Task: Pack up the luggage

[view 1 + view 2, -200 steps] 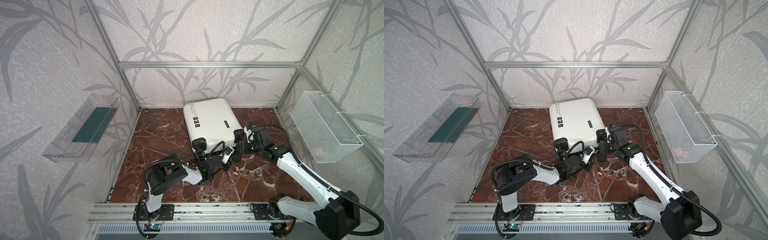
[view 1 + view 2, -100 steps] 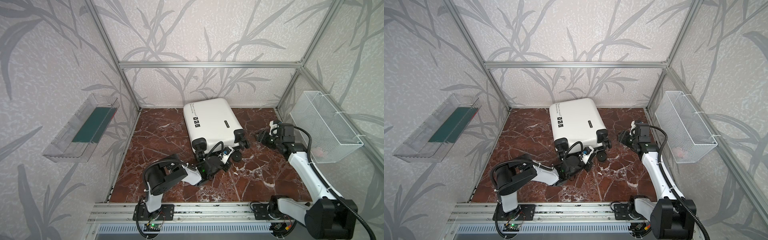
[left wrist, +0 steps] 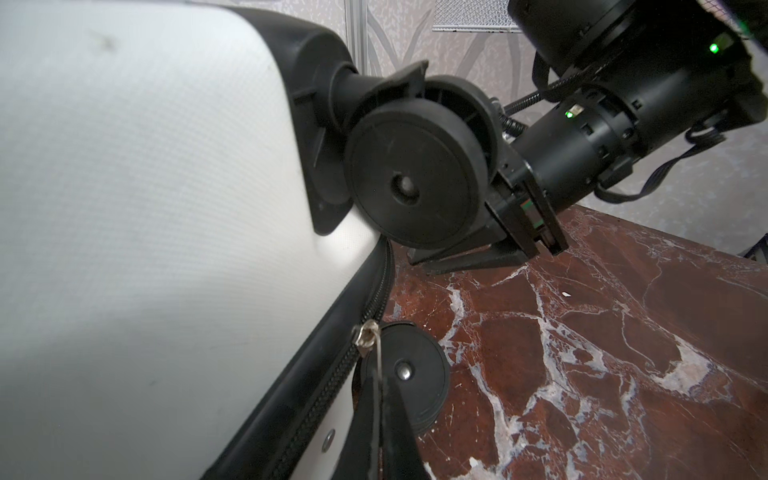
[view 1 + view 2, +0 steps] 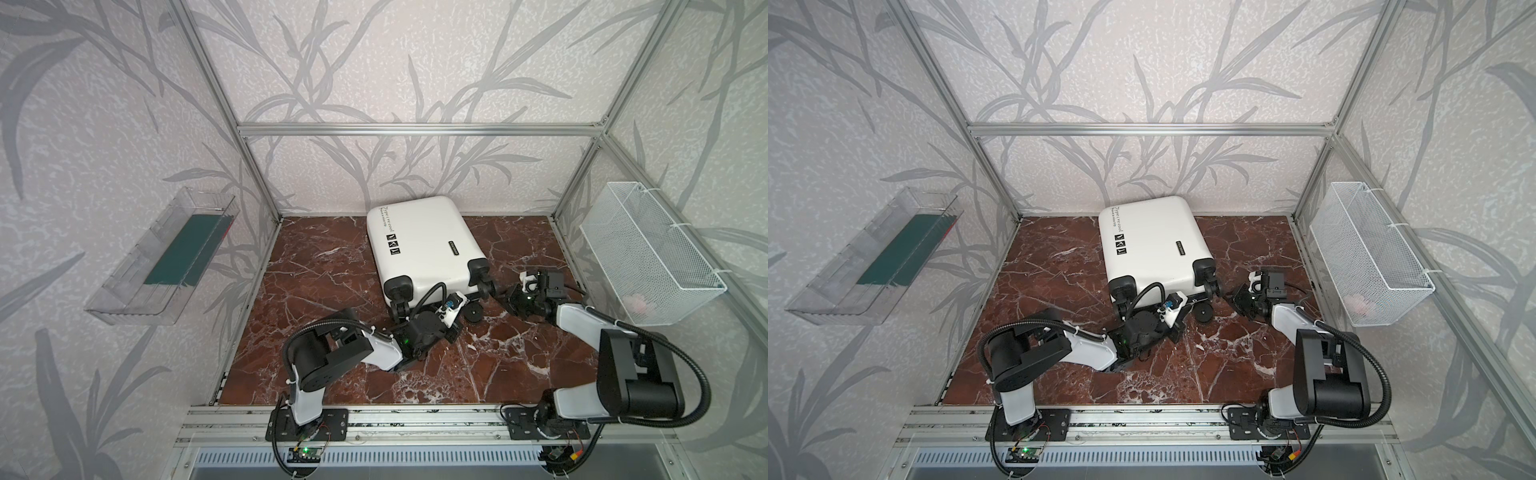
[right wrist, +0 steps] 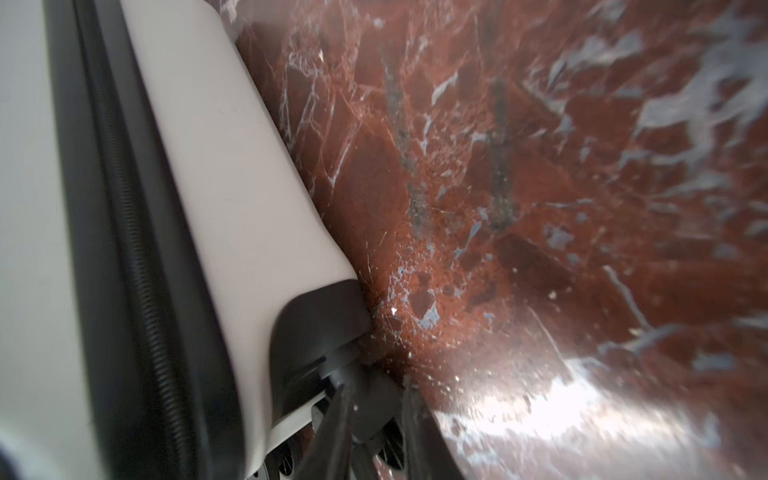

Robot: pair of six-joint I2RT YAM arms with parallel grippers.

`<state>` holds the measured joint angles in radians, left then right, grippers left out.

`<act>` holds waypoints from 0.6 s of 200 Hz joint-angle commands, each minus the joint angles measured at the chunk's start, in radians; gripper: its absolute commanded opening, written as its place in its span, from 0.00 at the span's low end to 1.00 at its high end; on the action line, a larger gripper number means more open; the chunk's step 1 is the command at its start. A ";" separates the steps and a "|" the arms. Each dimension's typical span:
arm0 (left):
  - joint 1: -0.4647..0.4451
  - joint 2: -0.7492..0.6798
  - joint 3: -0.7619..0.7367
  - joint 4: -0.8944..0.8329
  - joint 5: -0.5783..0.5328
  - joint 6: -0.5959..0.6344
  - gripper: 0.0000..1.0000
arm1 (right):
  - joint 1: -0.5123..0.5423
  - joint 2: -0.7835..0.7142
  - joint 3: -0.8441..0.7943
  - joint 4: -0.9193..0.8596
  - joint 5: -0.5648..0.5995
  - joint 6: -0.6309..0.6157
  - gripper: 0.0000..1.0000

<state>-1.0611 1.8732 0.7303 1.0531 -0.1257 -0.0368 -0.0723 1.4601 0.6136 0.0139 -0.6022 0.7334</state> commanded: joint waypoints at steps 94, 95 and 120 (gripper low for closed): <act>-0.019 -0.051 -0.009 0.046 0.087 -0.005 0.00 | 0.143 0.178 -0.082 0.333 -0.072 0.100 0.16; -0.019 -0.051 -0.008 0.047 0.088 -0.005 0.00 | 0.144 0.178 -0.083 0.334 -0.072 0.100 0.16; -0.019 -0.049 -0.013 0.046 0.096 -0.016 0.00 | 0.183 0.166 -0.117 0.360 -0.061 0.117 0.15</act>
<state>-1.0603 1.8668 0.7254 1.0519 -0.1215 -0.0452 0.0547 1.6390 0.5346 0.3355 -0.6182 0.8280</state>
